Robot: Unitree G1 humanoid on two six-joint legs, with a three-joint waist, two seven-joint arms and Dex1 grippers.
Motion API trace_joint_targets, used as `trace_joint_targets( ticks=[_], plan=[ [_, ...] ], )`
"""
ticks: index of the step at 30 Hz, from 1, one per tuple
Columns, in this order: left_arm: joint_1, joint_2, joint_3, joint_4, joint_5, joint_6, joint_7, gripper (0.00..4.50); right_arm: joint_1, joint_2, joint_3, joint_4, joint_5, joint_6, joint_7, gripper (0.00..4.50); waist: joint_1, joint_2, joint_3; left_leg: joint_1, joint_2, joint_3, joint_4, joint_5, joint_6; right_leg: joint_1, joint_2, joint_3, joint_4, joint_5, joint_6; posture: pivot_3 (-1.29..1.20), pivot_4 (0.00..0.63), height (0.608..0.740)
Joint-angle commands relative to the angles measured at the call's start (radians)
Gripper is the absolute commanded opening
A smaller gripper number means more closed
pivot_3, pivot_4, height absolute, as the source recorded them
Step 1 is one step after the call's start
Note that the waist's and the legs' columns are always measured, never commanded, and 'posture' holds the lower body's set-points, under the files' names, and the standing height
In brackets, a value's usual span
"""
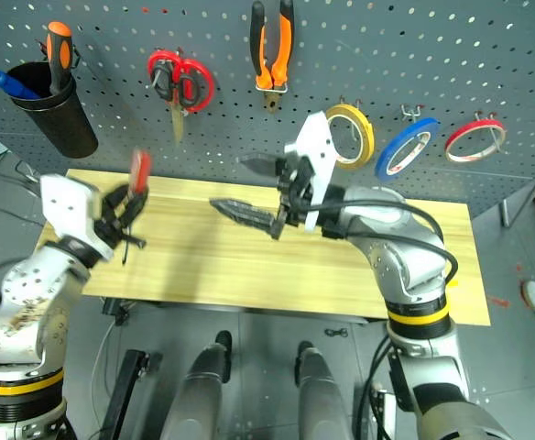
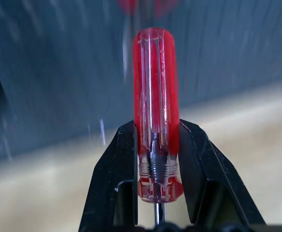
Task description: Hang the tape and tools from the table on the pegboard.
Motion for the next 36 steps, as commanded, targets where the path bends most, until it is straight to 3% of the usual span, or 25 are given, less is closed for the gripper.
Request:
trace_joint_targets(
  ticks=[1,9,14,23,29,36],
  plan=[
    [-0.126,0.031,0.058,-0.012,0.035,0.002,0.102,0.67,-0.104,0.039,-0.083,0.026,0.062,-0.022,-0.062,4.5,0.002,0.0,-0.008,0.0,0.0,0.0,0.0,0.0,0.0,0.0,0.0,0.0,0.0,0.0,0.0,0.26,0.259,0.74],
    [-0.539,0.11,0.014,0.302,0.126,-0.161,0.172,0.67,-0.255,0.073,-0.115,0.174,0.039,-0.114,-0.086,4.5,0.026,-0.01,-0.03,-0.001,-0.001,0.0,-0.004,0.003,-0.002,0.002,-0.001,-0.002,-0.006,0.005,-0.002,0.24,0.24,0.74],
    [-0.679,0.116,-0.008,0.527,0.182,-0.318,0.201,0.67,-0.26,0.064,-0.105,0.183,0.034,-0.129,-0.089,4.5,0.035,-0.01,-0.031,-0.001,0.0,-0.001,-0.007,0.003,-0.002,0.001,-0.001,-0.004,-0.005,0.005,-0.003,0.21,0.239,0.74],
    [-0.817,0.109,-0.038,0.868,0.223,-0.601,0.225,0.67,-0.235,0.039,-0.095,0.155,0.029,-0.111,-0.106,4.5,0.032,-0.01,-0.031,-0.001,0.0,-0.001,-0.007,0.004,-0.003,0.0,-0.001,-0.004,-0.004,0.006,-0.004,0.17,0.251,0.74],
    [-0.824,0.084,-0.036,1.017,0.224,-0.686,0.26,0.67,-0.226,0.025,-0.091,0.145,0.031,-0.097,-0.114,4.5,0.031,-0.01,-0.031,-0.001,0.0,-0.001,-0.007,0.004,-0.003,0.0,-0.001,-0.004,-0.003,0.006,-0.004,0.16,0.258,0.74],
    [-0.79,0.075,-0.024,0.986,0.195,-0.676,0.256,4.04,-0.206,0.009,-0.072,0.135,0.027,-0.086,-0.119,4.5,0.028,-0.01,-0.031,-0.001,0.0,-0.002,-0.006,0.004,-0.004,0.0,-0.001,-0.004,0.0,0.006,-0.004,0.16,0.26,0.74]
  ],
)
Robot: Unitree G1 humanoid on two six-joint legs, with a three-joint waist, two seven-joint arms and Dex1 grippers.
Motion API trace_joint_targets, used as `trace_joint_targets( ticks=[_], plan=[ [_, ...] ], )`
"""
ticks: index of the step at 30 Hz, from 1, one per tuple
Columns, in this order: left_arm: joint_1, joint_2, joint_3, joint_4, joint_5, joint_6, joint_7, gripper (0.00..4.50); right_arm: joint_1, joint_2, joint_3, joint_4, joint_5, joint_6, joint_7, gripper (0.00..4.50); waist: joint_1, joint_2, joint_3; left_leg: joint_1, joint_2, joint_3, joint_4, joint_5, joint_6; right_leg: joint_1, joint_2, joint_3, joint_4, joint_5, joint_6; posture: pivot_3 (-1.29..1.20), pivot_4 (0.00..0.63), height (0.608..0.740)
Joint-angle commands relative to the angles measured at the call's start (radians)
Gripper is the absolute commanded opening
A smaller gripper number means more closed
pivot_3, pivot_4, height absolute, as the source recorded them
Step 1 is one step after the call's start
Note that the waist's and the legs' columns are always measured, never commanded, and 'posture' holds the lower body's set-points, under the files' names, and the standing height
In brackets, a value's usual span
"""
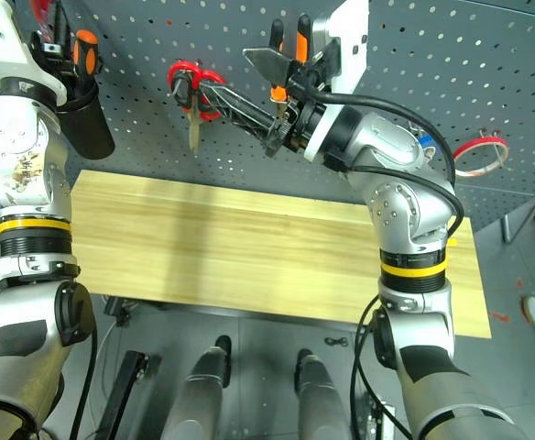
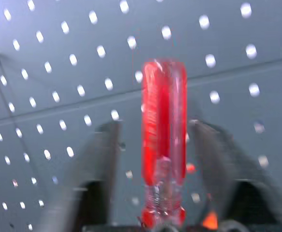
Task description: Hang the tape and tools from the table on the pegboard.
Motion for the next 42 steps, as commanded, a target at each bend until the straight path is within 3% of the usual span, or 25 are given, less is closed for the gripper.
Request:
trace_joint_targets(
  ticks=[1,7,11,13,15,19,21,26,33,42],
  plan=[
    [-0.012,0.015,0.021,-0.066,-0.025,-0.007,0.002,4.48,0.004,-0.014,-0.005,-0.045,0.003,-0.007,0.0,4.5,0.0,0.0,0.0,0.0,0.0,0.0,0.0,0.0,0.0,0.0,0.0,0.0,0.0,0.0,0.0,0.16,0.26,0.74],
    [0.022,0.042,0.059,-0.261,-0.118,0.174,-0.032,4.48,0.072,-0.073,0.0,-0.06,-0.028,-0.028,0.034,4.5,0.001,0.0,0.0,0.0,0.0,0.0,0.001,0.002,-0.002,0.0,0.0,0.0,0.001,0.0,0.0,0.17,0.252,0.74],
    [0.086,0.08,0.067,-0.483,-0.323,0.445,-0.187,4.48,0.186,-0.144,-0.004,-0.141,-0.025,-0.011,0.065,4.5,0.002,-0.001,-0.001,0.0,0.0,-0.001,0.0,0.002,-0.003,0.0,0.0,-0.001,0.001,0.0,0.0,0.18,0.253,0.74],
    [0.155,0.104,0.055,-0.617,-0.491,0.656,-0.28,4.48,0.261,-0.18,0.005,-0.2,-0.022,0.006,0.073,4.5,0.002,0.0,-0.002,0.0,0.0,-0.001,0.0,0.002,-0.003,0.001,0.0,-0.001,0.001,0.0,0.0,0.21,0.257,0.74],
    [0.293,0.154,0.022,-0.732,-0.57,0.82,-0.348,4.48,0.354,-0.204,0.011,-0.27,-0.014,0.022,0.071,4.5,0.0,0.0,-0.005,0.001,0.0,-0.001,0.0,0.002,-0.003,0.002,-0.001,-0.001,0.002,0.0,0.0,0.21,0.257,0.74],
    [0.551,0.211,-0.035,-0.912,-0.64,0.966,-0.427,4.48,0.511,-0.233,0.036,-0.357,-0.046,0.039,0.042,4.5,-0.015,-0.001,-0.012,0.003,0.001,-0.001,0.001,0.002,-0.003,0.002,0.0,0.0,0.003,0.0,0.0,0.2,0.256,0.74],
    [0.696,0.211,-0.096,-0.979,-0.622,0.972,-0.452,4.48,0.596,-0.243,0.065,-0.386,-0.088,0.028,0.018,4.5,-0.02,0.0,-0.018,0.004,0.001,-0.001,0.001,0.002,-0.003,0.002,0.0,0.0,0.002,0.001,-0.001,0.19,0.254,0.74],
    [0.852,0.167,-0.3,-0.973,-0.467,0.886,-0.446,4.48,0.706,-0.23,0.106,-0.347,-0.187,0.001,-0.054,4.5,-0.021,0.001,-0.024,0.004,0.001,0.0,0.002,0.006,0.002,0.002,0.0,0.0,0.001,-0.001,0.002,0.17,0.248,0.74],
    [0.846,-0.031,-0.507,-0.72,-0.278,0.734,-0.436,4.48,0.853,-0.209,0.173,-0.128,-0.411,-0.089,-0.185,4.5,-0.015,0.003,-0.07,0.004,0.001,0.003,0.003,0.007,0.001,0.006,0.0,0.001,-0.004,0.0,0.006,0.16,0.231,0.74],
    [0.8,-0.117,-0.554,-0.489,-0.169,0.589,-0.524,4.48,0.926,-0.145,0.13,-0.014,-0.47,-0.159,-0.253,4.5,-0.029,0.008,-0.093,0.006,0.001,0.003,0.003,0.007,0.002,0.006,0.0,0.002,-0.001,0.0,0.006,0.15,0.21,0.74]
  ],
)
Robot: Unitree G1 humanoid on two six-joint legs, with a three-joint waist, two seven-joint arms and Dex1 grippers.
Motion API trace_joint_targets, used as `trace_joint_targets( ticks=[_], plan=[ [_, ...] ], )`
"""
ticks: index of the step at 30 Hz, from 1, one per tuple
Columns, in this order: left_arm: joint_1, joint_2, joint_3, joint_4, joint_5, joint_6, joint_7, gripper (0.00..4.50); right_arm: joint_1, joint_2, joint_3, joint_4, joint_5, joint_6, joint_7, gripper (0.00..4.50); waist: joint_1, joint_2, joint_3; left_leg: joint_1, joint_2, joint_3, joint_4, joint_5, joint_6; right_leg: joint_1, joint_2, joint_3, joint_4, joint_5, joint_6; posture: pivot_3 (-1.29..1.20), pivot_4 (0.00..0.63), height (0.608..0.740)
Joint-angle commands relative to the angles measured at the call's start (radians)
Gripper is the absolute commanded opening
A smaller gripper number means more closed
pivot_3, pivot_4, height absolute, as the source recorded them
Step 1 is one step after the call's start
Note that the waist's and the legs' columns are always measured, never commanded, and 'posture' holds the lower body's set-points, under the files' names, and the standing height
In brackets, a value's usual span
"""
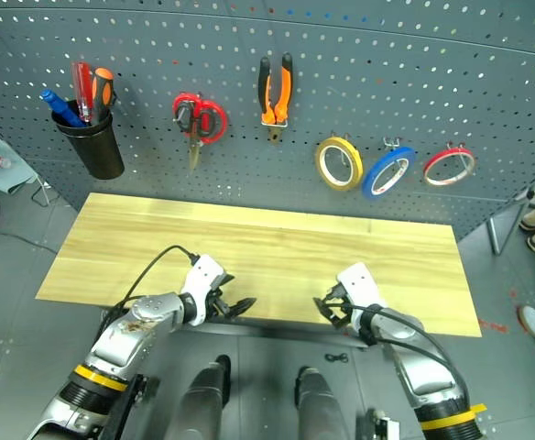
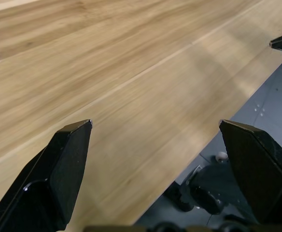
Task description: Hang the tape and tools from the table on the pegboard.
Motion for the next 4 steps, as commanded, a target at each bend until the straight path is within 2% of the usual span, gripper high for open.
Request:
trace_joint_targets(
  ticks=[1,4],
  plan=[
    [-0.016,-0.006,-0.014,0.046,0.042,-0.059,-0.044,4.48,0.006,0.007,-0.043,0.01,-0.018,-0.044,-0.021,4.5,0.002,0.002,-0.008,0.0,0.0,0.0,0.0,0.0,0.0,0.0,0.0,0.0,0.0,0.0,0.0,0.15,0.21,0.74],
    [-0.022,-0.013,-0.01,0.071,0.055,-0.08,-0.073,4.48,0.006,0.015,-0.051,0.019,-0.028,-0.049,-0.031,4.5,0.003,0.003,-0.012,0.001,0.0,0.0,0.0,0.0,0.0,0.002,0.0,0.0,-0.001,0.0,0.001,0.15,0.21,0.74]
  ],
)
